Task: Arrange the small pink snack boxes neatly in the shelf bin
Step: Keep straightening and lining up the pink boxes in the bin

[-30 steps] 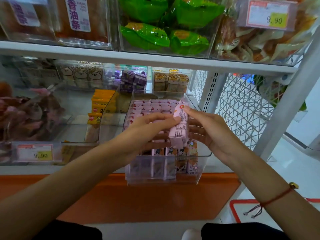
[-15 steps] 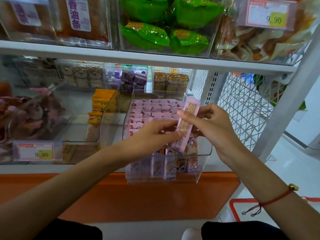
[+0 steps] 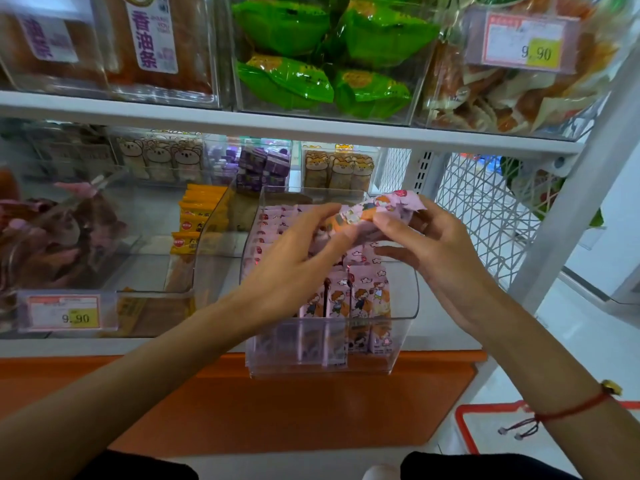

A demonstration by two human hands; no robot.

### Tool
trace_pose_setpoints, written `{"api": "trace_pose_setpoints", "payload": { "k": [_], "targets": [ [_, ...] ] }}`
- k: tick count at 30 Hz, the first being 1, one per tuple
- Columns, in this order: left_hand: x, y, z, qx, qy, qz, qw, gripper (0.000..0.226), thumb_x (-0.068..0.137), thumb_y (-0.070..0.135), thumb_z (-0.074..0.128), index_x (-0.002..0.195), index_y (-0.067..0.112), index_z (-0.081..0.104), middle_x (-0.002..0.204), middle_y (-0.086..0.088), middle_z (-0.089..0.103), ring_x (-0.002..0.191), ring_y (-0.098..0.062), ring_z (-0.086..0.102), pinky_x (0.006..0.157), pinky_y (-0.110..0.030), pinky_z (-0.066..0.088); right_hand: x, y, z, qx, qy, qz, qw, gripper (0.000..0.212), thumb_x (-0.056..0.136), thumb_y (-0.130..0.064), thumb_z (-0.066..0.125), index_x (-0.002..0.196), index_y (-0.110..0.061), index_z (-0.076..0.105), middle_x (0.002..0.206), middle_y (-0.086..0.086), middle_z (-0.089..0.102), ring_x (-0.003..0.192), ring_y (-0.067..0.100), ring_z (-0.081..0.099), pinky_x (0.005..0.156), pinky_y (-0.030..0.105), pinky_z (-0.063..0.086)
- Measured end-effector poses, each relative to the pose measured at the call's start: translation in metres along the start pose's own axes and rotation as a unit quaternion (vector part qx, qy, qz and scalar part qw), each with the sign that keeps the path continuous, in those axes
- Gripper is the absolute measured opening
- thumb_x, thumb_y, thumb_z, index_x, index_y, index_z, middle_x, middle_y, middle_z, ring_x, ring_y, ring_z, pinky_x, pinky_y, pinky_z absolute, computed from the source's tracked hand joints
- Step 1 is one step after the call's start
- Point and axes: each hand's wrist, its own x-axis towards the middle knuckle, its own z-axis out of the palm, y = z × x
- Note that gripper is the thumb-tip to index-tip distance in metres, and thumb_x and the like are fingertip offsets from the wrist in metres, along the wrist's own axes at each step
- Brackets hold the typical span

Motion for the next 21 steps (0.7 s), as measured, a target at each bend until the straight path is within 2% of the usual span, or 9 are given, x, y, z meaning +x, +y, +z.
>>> {"api": "trace_pose_setpoints", "payload": {
  "k": [3,4,7,10,13,15,17,19,21],
  "targets": [
    [0.006,-0.001,-0.001,-0.037,0.001,0.019,0.999,0.043,0.088,0.046,0.05,0.124,0.025,0.056,0.09,0.007,0.063,0.071,0.0,0.058,0.058,-0.016,0.048,0.0,0.003,-0.01,0.023,-0.036,-0.01,0.999,0.048,0.068,-0.037,0.069,0.113,-0.022,0.062,0.103,-0.001,0.071,0.1,0.016,0.067,0.082,0.029,0.054],
    [0.008,-0.001,0.001,-0.046,0.018,0.03,0.998,0.038,0.087,0.042,0.056,0.119,0.023,0.059,0.087,0.01,0.063,0.07,0.001,0.06,0.056,-0.014,0.048,0.0,0.004,-0.012,0.026,-0.051,-0.006,0.998,0.052,0.068,-0.038,0.069,0.118,-0.026,0.06,0.107,-0.001,0.07,0.102,0.016,0.066,0.083,0.03,0.054],
    [0.015,-0.004,0.013,-0.069,0.073,0.045,0.994,0.034,0.079,0.028,0.074,0.109,0.026,0.06,0.101,0.015,0.063,0.088,0.004,0.062,0.066,-0.011,0.052,0.0,0.006,-0.018,-0.021,-0.062,-0.012,0.998,0.049,0.076,-0.043,0.064,0.124,-0.039,0.053,0.117,-0.009,0.064,0.1,0.009,0.067,0.086,0.031,0.054],
    [0.028,-0.008,0.026,-0.046,0.067,0.052,0.995,0.042,0.075,0.035,0.077,0.11,0.032,0.055,0.108,0.019,0.059,0.095,0.004,0.059,0.072,-0.013,0.051,0.001,0.007,-0.025,-0.085,0.017,-0.056,0.995,0.026,0.09,-0.029,0.059,0.115,-0.035,0.059,0.106,-0.008,0.068,0.089,0.005,0.068,0.079,0.024,0.054],
    [0.048,-0.016,0.034,0.082,0.009,-0.006,0.997,0.068,0.071,0.056,0.072,0.129,0.032,0.045,0.126,0.015,0.045,0.115,-0.004,0.045,0.095,-0.031,0.044,0.005,0.01,-0.041,-0.082,0.141,-0.056,0.985,0.015,0.092,-0.023,0.059,0.102,-0.033,0.06,0.095,-0.008,0.069,0.078,-0.001,0.067,0.069,0.016,0.053],
    [0.062,-0.021,0.038,0.247,-0.052,0.002,0.968,0.069,0.075,0.067,0.061,0.131,0.03,0.045,0.141,0.008,0.04,0.127,-0.011,0.035,0.104,-0.036,0.032,0.006,0.014,-0.052,-0.06,0.198,-0.044,0.977,0.014,0.092,-0.021,0.059,0.103,-0.031,0.059,0.095,-0.01,0.068,0.078,-0.001,0.067,0.07,0.016,0.054],
    [0.072,-0.025,0.041,0.352,-0.113,0.033,0.929,0.07,0.081,0.071,0.048,0.135,0.026,0.045,0.148,0.003,0.035,0.135,-0.016,0.027,0.11,-0.039,0.026,0.006,0.019,-0.058,-0.044,0.216,-0.028,0.975,0.016,0.093,-0.02,0.058,0.108,-0.025,0.057,0.097,-0.009,0.067,0.08,0.001,0.068,0.072,0.016,0.054],
    [0.076,-0.03,0.043,0.395,-0.154,0.037,0.905,0.07,0.086,0.069,0.04,0.139,0.023,0.043,0.15,0.0,0.033,0.137,-0.018,0.025,0.113,-0.041,0.022,0.006,0.023,-0.06,-0.053,0.219,-0.016,0.974,0.018,0.092,-0.021,0.058,0.11,-0.023,0.057,0.099,-0.008,0.067,0.078,0.0,0.068,0.076,0.022,0.054],
    [0.076,-0.034,0.043,0.422,-0.159,0.049,0.891,0.07,0.089,0.069,0.034,0.14,0.021,0.043,0.15,0.0,0.034,0.137,-0.019,0.025,0.113,-0.041,0.021,0.007,0.024,-0.06,-0.058,0.215,-0.018,0.975,0.018,0.092,-0.021,0.058,0.11,-0.023,0.056,0.099,-0.008,0.066,0.078,0.0,0.068,0.077,0.023,0.054]
  ]
}}
